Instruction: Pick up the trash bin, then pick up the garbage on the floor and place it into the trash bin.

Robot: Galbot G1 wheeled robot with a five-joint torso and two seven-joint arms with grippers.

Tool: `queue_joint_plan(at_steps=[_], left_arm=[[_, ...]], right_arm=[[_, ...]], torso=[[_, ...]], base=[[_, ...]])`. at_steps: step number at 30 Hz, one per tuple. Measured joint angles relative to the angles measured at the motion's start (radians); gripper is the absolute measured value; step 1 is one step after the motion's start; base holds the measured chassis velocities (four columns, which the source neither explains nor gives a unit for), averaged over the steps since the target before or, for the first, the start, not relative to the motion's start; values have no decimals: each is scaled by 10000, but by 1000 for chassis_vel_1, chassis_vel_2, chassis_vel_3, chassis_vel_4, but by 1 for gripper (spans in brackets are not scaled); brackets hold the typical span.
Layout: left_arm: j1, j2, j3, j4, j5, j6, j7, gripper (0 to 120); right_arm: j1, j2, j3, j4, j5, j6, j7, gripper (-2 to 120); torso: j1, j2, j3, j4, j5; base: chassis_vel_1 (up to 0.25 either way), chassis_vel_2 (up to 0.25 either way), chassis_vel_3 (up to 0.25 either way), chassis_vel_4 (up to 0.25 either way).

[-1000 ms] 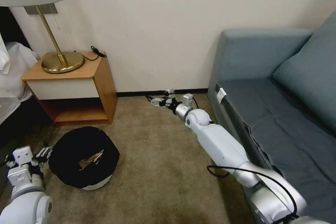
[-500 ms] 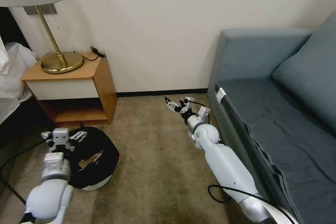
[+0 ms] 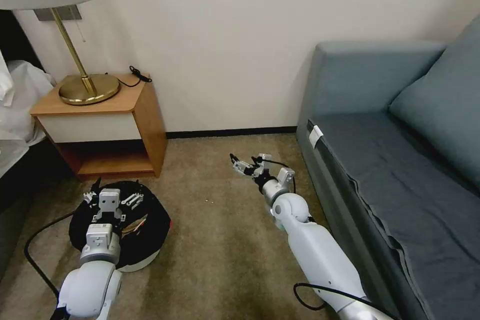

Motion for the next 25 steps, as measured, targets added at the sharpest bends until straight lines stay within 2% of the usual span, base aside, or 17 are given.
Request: queue_joint_plan(at_steps=[25], left_arm=[[2, 7, -26, -1, -38, 0, -7, 100]], right_arm=[[37, -9, -26, -16, 9, 8, -21, 100]], torso=[[0, 0, 0, 0, 0]], base=[[0, 0, 0, 0]])
